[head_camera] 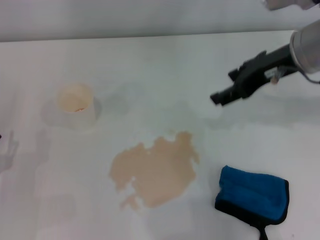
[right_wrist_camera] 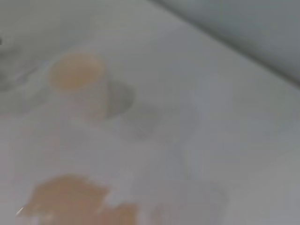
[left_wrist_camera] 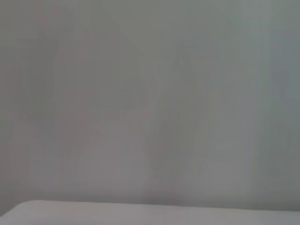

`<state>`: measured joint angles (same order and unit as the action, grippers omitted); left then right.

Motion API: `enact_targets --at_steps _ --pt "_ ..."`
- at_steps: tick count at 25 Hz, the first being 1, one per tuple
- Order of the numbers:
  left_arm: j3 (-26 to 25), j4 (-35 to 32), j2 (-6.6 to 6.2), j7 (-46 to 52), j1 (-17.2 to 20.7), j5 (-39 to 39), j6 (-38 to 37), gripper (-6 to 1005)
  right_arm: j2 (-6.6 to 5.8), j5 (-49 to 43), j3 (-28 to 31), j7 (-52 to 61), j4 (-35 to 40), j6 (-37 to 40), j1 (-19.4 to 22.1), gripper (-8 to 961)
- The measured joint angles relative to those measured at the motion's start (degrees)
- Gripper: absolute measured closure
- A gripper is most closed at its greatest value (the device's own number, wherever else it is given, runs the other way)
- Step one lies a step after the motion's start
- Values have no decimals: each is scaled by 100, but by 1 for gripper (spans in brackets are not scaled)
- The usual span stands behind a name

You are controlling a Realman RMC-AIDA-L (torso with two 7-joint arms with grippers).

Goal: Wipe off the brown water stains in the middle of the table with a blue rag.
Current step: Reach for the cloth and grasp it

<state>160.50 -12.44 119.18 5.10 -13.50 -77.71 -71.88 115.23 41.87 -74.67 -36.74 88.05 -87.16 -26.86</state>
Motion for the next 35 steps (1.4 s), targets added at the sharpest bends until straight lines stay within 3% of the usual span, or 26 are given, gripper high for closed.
enact_targets --at_steps 5,15,25,35 --pt "-59 4 0 0 -7 0 13 106 8 -423 -1120 975 544 -739 11 141" --pt "-63 5 0 0 -301 6 287 106 22 -1154 -2685 2056 342 -1090 -49 170" --pt "-59 5 0 0 -371 37 299 106 34 -1207 -3221 2378 -114 -1145 -8 200" --pt "-38 5 0 0 -373 37 308 106 34 -1430 -3282 2397 -355 -951 -55 229"
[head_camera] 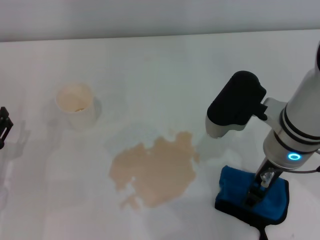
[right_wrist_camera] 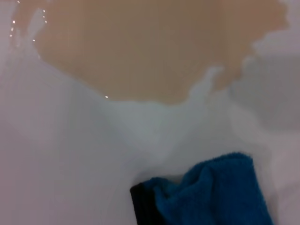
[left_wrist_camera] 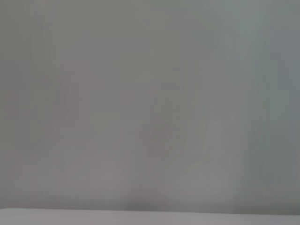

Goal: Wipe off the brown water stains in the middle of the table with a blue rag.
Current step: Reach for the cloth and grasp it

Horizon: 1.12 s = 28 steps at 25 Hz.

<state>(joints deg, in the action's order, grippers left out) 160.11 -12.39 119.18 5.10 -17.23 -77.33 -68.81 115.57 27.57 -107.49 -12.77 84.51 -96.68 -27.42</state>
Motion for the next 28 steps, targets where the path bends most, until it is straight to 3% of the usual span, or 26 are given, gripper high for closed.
enact_targets --at_steps 14,25,28 --pt "2 8 -9 0 -9 -1 78 107 13 108 -5 81 -110 173 26 299" --pt "-25 9 -9 0 -74 -2 79 107 18 111 -63 153 -111 117 3 436" --pt "-24 9 -9 0 -80 -8 78 107 17 81 -162 159 -139 114 -14 431"
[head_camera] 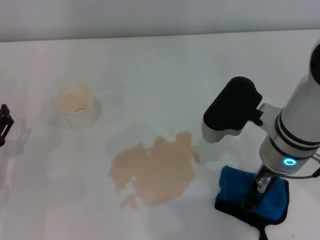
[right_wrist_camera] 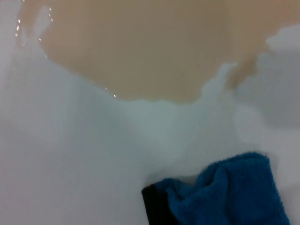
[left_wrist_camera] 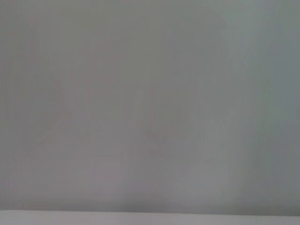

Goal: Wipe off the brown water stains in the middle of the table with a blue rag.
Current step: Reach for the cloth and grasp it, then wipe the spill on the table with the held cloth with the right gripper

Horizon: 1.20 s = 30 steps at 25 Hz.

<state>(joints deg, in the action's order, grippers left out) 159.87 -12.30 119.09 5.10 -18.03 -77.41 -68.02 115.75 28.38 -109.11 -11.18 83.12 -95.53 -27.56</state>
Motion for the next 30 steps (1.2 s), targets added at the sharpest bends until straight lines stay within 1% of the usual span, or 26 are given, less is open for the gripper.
enact_targets --at_steps 2,12,18,26,30 --pt "1 0 0 0 0 -5 0 107 -2 -3 -8 -1 -9 5 -3 427" --pt "0 0 0 0 -84 -19 25 107 -8 9 -7 -41 -31 8 -4 494" --pt "0 0 0 0 -126 -20 49 107 -8 37 36 -50 6 -10 -60 679" --pt "0 0 -6 0 -153 -3 61 107 5 38 -4 -49 -82 73 -176 868" --pt "0 1 -8 0 -156 -5 62 106 15 50 -67 -49 -145 160 -203 882"
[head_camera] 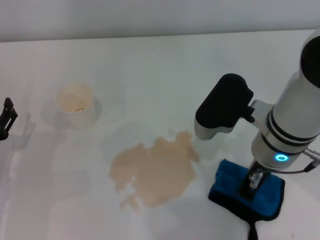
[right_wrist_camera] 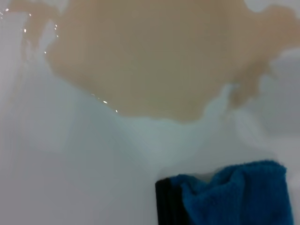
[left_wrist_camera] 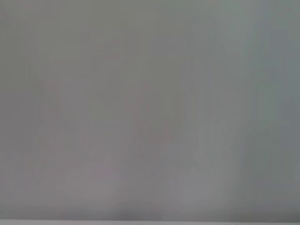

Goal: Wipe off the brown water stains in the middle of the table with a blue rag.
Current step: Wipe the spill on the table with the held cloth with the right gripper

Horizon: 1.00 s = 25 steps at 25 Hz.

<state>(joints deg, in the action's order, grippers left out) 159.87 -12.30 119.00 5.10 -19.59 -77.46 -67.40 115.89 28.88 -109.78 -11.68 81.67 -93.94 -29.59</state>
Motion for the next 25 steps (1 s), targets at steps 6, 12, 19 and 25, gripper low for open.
enact_targets --at_steps 6,12,19,25 --pt "0 58 0 0 0 8 0 106 7 277 -170 -9 -117 412 -188 885" --pt "0 61 0 0 5 12 0 105 18 1041 -354 -303 -533 976 -505 884" --pt "0 61 8 2 30 -5 -1 105 28 1664 -726 -674 -868 1589 -736 884" --pt "31 60 9 5 33 24 -1 105 30 2368 -901 -1305 -1121 2287 -763 884"
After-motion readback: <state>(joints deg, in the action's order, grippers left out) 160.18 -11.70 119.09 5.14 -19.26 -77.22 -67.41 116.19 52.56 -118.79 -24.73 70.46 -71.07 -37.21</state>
